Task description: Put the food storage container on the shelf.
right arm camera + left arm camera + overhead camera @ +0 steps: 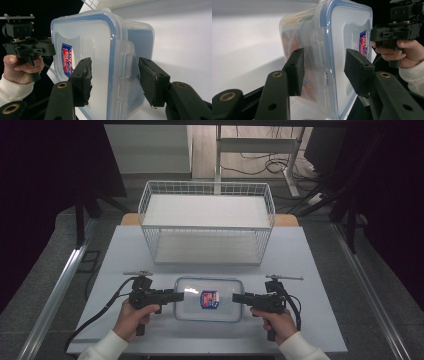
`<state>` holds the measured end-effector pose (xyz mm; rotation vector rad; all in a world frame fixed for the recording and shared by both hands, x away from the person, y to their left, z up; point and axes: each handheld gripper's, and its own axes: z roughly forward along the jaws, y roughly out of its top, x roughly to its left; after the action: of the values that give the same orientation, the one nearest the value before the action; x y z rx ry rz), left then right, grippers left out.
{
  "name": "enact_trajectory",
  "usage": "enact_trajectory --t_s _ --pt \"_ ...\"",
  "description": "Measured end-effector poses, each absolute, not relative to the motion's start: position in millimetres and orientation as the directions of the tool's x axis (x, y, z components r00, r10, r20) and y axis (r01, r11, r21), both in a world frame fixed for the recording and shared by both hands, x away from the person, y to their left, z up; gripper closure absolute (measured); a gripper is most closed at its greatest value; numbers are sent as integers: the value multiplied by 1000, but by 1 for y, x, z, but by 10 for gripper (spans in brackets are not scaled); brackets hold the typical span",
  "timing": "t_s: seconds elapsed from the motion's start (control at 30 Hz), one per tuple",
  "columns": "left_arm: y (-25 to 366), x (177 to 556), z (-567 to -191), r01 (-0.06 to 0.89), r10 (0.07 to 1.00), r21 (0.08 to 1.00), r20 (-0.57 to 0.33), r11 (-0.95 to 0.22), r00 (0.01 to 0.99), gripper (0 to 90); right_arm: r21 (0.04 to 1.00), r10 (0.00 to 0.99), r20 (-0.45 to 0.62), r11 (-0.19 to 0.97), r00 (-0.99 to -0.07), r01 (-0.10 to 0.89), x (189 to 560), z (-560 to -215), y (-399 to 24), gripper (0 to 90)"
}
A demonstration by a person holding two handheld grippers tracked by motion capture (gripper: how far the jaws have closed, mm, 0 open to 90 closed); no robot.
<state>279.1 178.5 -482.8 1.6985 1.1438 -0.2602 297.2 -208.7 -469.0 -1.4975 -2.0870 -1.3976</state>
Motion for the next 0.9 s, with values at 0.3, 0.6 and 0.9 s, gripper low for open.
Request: enact_trajectory --t_s 0.3,0.6,0.9 --pt "182 294 -478 768 570 641 -624 -18 534 522 578 611 631 40 -478 815 312 -469 -206 457" --pt "183 312 -481 769 574 639 -620 -26 535 521 592 613 617 52 -494 804 331 -470 -203 456" --pt "187 334 -482 766 578 642 -619 -17 531 522 598 609 618 47 -498 800 353 -473 -200 456"
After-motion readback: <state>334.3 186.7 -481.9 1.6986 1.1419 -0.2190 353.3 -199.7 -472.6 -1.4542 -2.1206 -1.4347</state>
